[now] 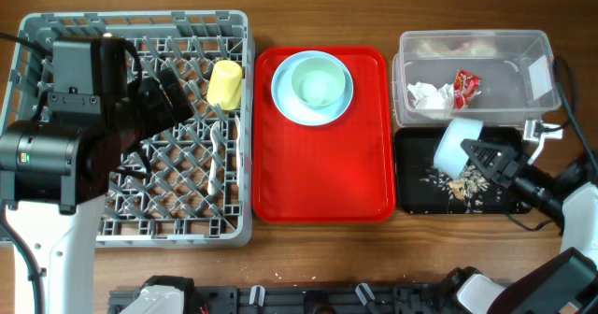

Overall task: Sort waste into correct bins and load items into the dishwasher rack
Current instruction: 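Tip the rice bowl over the black tray to empty the rice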

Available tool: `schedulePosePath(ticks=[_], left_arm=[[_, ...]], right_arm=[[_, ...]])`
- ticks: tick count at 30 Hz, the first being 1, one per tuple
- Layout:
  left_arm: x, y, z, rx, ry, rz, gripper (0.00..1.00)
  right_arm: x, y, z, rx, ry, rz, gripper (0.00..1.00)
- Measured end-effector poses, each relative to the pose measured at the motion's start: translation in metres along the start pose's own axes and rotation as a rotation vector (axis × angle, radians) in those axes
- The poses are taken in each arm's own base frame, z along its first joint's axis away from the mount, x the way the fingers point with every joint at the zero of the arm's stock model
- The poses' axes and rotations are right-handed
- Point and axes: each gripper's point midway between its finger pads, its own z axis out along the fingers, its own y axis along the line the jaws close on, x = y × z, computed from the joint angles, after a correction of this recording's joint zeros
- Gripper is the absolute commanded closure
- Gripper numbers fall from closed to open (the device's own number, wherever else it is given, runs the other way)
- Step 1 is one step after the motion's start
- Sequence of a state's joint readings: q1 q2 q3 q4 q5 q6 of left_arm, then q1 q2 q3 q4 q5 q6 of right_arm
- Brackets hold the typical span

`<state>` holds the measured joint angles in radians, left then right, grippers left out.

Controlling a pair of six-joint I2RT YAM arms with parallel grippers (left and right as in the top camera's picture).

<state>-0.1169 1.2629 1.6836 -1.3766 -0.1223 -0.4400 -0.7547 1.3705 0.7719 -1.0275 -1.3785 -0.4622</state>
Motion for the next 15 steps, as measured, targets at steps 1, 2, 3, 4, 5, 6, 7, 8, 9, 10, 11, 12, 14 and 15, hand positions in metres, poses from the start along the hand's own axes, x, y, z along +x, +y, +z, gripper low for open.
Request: schedulePosePath(ticks=[1,2,3,4,5,6,7,8,9,10,11,12,14,15], left_arm=[[0.0,0.0,0.0,0.0,0.0,0.0,0.0],[0.0,0.0,0.0,0.0,0.0,0.0,0.0],[0.0,0.0,0.0,0.0,0.0,0.0,0.0],[0.0,0.0,0.0,0.0,0.0,0.0,0.0],[0.0,0.0,0.0,0.0,0.0,0.0,0.0],[0.0,0.0,0.0,0.0,0.0,0.0,0.0],[0.0,0.0,0.0,0.0,0.0,0.0,0.0],[0.0,0.0,0.0,0.0,0.0,0.0,0.0],[0.0,0.0,0.0,0.0,0.0,0.0,0.0],[0.0,0.0,0.0,0.0,0.0,0.0,0.0],[0.0,0.0,0.0,0.0,0.0,0.0,0.0],[0.0,0.0,0.0,0.0,0.0,0.0,0.0],[0.0,0.0,0.0,0.0,0.0,0.0,0.0],[0.0,0.0,0.0,0.0,0.0,0.0,0.0]], right_arm=[[-0.003,0.004,0.0,-0.028,-0.017,0.0,0.96],[-0.005,0.009,-0.001,-0.059,-0.033,0.007,0.96],[-0.007,0.014,-0.001,-0.093,-0.05,0.018,0.96],[-0.008,0.017,-0.001,-0.122,-0.062,0.034,0.96],[-0.01,0.018,-0.002,-0.133,-0.069,0.03,0.96],[-0.012,0.019,-0.002,-0.147,-0.076,0.028,0.96],[-0.014,0.02,-0.002,-0.156,-0.078,0.055,0.96],[-0.015,0.02,-0.002,-0.161,-0.077,0.085,0.96],[-0.016,0.02,-0.002,-0.164,-0.075,0.113,0.96],[-0.018,0.019,-0.002,-0.165,-0.073,0.143,0.96],[-0.018,0.019,-0.002,-0.166,-0.072,0.159,0.96],[-0.018,0.019,-0.002,-0.167,-0.071,0.175,0.96],[-0.019,0.019,-0.002,-0.166,-0.071,0.17,0.96],[-0.021,0.018,-0.002,-0.166,-0.073,0.155,0.96]])
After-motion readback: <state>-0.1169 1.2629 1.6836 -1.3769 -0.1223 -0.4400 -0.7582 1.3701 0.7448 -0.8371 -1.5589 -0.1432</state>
